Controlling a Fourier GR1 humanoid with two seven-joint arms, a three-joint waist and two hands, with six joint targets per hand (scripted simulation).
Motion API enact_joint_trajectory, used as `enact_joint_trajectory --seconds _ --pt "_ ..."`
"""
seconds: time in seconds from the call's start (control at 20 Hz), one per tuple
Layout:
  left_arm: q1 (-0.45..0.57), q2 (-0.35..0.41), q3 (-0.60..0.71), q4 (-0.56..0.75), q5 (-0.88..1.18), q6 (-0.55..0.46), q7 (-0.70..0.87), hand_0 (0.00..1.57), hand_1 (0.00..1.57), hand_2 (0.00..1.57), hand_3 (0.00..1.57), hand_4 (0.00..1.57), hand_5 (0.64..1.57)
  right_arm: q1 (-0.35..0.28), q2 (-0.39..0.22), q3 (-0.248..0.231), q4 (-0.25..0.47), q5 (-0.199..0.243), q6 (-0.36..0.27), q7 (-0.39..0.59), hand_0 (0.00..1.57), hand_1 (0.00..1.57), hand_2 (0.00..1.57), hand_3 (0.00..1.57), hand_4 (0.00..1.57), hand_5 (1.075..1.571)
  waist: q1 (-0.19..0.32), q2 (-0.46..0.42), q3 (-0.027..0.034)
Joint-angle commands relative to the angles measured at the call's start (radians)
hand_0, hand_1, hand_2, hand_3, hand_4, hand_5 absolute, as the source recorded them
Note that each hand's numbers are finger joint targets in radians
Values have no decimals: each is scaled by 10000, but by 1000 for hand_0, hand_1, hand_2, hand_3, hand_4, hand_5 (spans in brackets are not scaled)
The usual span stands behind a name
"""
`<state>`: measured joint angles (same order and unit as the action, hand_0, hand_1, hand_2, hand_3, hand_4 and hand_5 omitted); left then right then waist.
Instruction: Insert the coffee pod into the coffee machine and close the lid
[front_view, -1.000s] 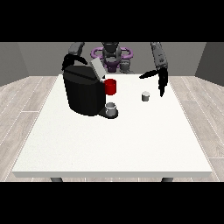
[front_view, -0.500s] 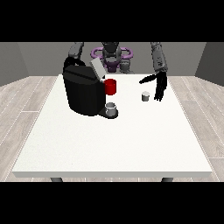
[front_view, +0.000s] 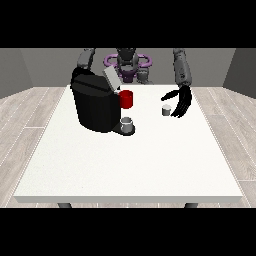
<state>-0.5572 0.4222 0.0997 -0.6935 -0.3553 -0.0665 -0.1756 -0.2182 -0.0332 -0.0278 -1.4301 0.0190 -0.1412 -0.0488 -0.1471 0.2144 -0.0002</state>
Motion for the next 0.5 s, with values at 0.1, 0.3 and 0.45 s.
enact_joint_trajectory --seconds 0.1,0.3,0.45 --pt "-346 687 40 989 -691 514 -990 547 547 697 454 0 1571 80 316 660 -622 206 -430 -81 0 0 0 0 515 1571 -435 670 -8" --pt "-555 -218 -399 934 -1323 1543 -545 695 695 831 592 0 1571 -202 190 409 -377 399 -414 632 0 0 0 0 491 1571 -245 42 -3" --pt "-569 -357 -414 866 -1483 1825 -416 686 686 849 651 288 1571 -147 -173 -275 -15 -261 35 335 0 0 0 0 513 1571 -181 -223 0"
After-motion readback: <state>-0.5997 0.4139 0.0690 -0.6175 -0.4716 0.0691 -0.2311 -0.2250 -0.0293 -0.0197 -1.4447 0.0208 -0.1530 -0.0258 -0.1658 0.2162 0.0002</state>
